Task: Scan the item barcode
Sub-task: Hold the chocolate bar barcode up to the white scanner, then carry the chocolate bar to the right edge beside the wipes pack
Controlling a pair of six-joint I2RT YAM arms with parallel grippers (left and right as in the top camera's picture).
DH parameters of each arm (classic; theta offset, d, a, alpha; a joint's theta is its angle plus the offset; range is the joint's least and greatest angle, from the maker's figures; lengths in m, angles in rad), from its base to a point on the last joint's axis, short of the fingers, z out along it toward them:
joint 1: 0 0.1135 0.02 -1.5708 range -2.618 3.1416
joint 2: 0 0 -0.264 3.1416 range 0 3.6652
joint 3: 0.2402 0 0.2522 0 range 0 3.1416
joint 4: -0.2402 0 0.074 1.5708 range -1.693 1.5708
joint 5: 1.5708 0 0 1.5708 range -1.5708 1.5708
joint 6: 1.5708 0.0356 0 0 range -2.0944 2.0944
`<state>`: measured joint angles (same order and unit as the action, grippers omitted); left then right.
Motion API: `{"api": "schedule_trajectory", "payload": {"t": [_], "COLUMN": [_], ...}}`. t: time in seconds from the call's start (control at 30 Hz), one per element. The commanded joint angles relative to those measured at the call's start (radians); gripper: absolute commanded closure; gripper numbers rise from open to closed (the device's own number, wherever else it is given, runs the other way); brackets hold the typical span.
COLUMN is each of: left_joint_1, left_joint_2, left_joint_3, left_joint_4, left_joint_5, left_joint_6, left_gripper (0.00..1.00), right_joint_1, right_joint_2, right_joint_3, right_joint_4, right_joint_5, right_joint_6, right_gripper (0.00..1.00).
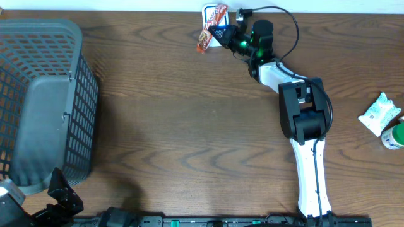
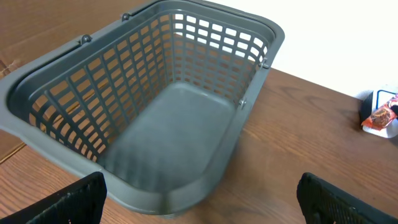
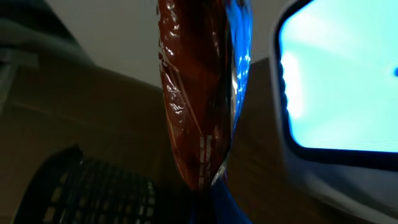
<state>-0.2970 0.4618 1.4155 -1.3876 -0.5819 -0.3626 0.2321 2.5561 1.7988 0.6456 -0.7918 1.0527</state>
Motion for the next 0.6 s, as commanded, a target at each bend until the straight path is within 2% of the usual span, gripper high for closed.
{"api": "schedule_trajectory", "payload": {"t": [0.0,0.1,0.17,0.3,0.47,0.57], "left_joint_1": [0.0,0.0,0.0,0.0,0.0,0.0], "left_joint_2": [0.001,0.001,0.001,0.001,0.001,0.001], "left_joint_3": [0.006,0.006,0.006,0.006,0.006,0.006], "left_joint_4": [0.0,0.0,0.0,0.0,0.0,0.0], "left_joint_5": [-0.006,-0.006,-0.006,-0.006,-0.006,-0.006], "left_joint_6": [0.009,0.009,0.009,0.009,0.009,0.009], "left_gripper": [0.02,0.02,0.02,0.02,0.02,0.02], "right_joint_1": [0.005,0.006,0.011,0.046,0.099,0.125], "right_joint_2": [-0.079,-0.154,-0.226,-0.413,-0.631,-0.738], "right_joint_3": [0.035,0.035,0.035,0.035,0.035,0.035], "right_joint_4": [-0.009,-0.119,-0.305,-0.795,-1.216,-1.439], "right_joint_5": [-0.107,-0.111,-0.068,0.199,0.539,0.764], "right_joint_6": [-0.037,-0.085,-0.196,-0.505,-0.649,-0.673], "right_gripper": [0.99,0.98,0.98,0.98,0.98,0.99]}}
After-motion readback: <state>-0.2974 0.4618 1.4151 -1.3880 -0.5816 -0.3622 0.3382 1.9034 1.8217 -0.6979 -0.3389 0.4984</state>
